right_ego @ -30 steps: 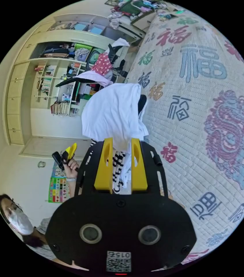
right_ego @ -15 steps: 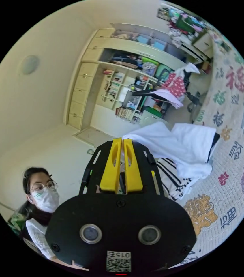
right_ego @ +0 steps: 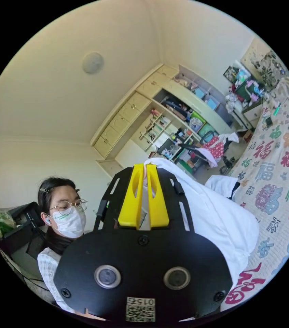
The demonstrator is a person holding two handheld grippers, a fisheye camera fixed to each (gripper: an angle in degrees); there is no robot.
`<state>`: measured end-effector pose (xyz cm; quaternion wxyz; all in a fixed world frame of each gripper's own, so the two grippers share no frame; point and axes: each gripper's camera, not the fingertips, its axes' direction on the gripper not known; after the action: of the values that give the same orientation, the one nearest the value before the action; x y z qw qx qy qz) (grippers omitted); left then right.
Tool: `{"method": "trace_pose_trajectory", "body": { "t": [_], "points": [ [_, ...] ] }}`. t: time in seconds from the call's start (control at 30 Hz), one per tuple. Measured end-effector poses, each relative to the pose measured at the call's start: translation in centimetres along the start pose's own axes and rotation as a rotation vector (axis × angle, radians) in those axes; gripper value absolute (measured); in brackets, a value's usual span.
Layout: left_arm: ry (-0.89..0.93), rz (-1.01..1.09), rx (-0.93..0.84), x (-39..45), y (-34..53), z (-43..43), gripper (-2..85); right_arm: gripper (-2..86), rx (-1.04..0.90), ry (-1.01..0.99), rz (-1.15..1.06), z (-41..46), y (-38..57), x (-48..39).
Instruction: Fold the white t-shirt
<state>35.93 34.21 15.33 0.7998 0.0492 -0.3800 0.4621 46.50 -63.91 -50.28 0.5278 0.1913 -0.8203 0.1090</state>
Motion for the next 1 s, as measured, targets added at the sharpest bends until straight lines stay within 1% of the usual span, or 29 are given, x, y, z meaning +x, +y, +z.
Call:
{"method": "trace_pose_trajectory", "body": {
  "t": [0.03,0.07,0.1,0.13,0.2,0.27,0.33,0.4,0.43,0.5,0.57,0.63,0.7,0.83,0.9,1.0],
  "points": [
    [0.036,0.019,0.009,1.2,0.5,-0.1,1.5,0.3,0.051,0.013,-0.018,-2.4,0.6,-2.8],
    [0.112,0.075,0.014,3.9,1.7,-0.3,9.3,0.3,0.098,0.024,-0.040,-4.5,1.2,-5.6],
    [0.154,0.123,-0.010,6.6,3.3,-0.3,14.3,0.3,0.115,0.030,-0.055,-5.5,1.5,-6.9],
    [0.162,0.135,-0.039,8.0,4.1,-0.1,15.3,0.3,0.138,0.041,-0.080,-7.1,2.0,-9.6],
    [0.194,0.161,-0.132,13.5,8.1,1.9,16.9,0.3,0.162,0.066,-0.112,-8.9,2.8,-13.2],
    [0.209,0.153,-0.123,17.6,10.8,4.9,16.4,0.3,0.175,0.092,-0.137,-10.5,3.7,-17.1],
    [0.122,0.191,-0.157,21.8,12.6,9.6,13.9,0.3,0.174,0.096,-0.152,-11.3,3.9,-19.4],
    [0.200,0.288,-0.200,26.3,14.4,15.1,7.5,0.3,0.182,0.100,-0.149,-12.2,4.0,-21.4],
    [0.226,0.293,-0.196,27.1,14.7,15.9,6.4,0.3,0.195,0.110,-0.141,-13.0,4.1,-22.8],
    [0.294,0.298,-0.189,29.2,15.4,17.8,1.0,0.3,0.204,0.141,-0.144,-14.3,4.2,-25.2],
    [0.288,0.331,-0.209,30.0,15.8,18.3,0.0,0.3,0.227,0.188,-0.163,-16.5,4.5,-28.6],
    [0.237,0.346,-0.223,29.9,15.8,17.9,-0.5,0.4,0.249,0.225,-0.176,-18.4,5.0,-31.0],
    [0.149,0.333,-0.218,28.7,14.8,16.1,-0.7,0.4,0.265,0.272,-0.191,-20.2,5.6,-33.2],
    [0.063,0.368,-0.226,27.8,11.7,13.2,-0.8,0.3,0.304,0.393,-0.177,-24.2,8.1,-37.0],
    [0.028,0.437,-0.216,28.4,10.2,11.4,-0.7,0.3,0.328,0.422,-0.146,-25.6,9.5,-37.9],
    [0.008,0.528,-0.213,29.8,9.7,9.9,-0.6,0.3,0.373,0.411,-0.087,-27.3,11.8,-38.8]
  ]
}}
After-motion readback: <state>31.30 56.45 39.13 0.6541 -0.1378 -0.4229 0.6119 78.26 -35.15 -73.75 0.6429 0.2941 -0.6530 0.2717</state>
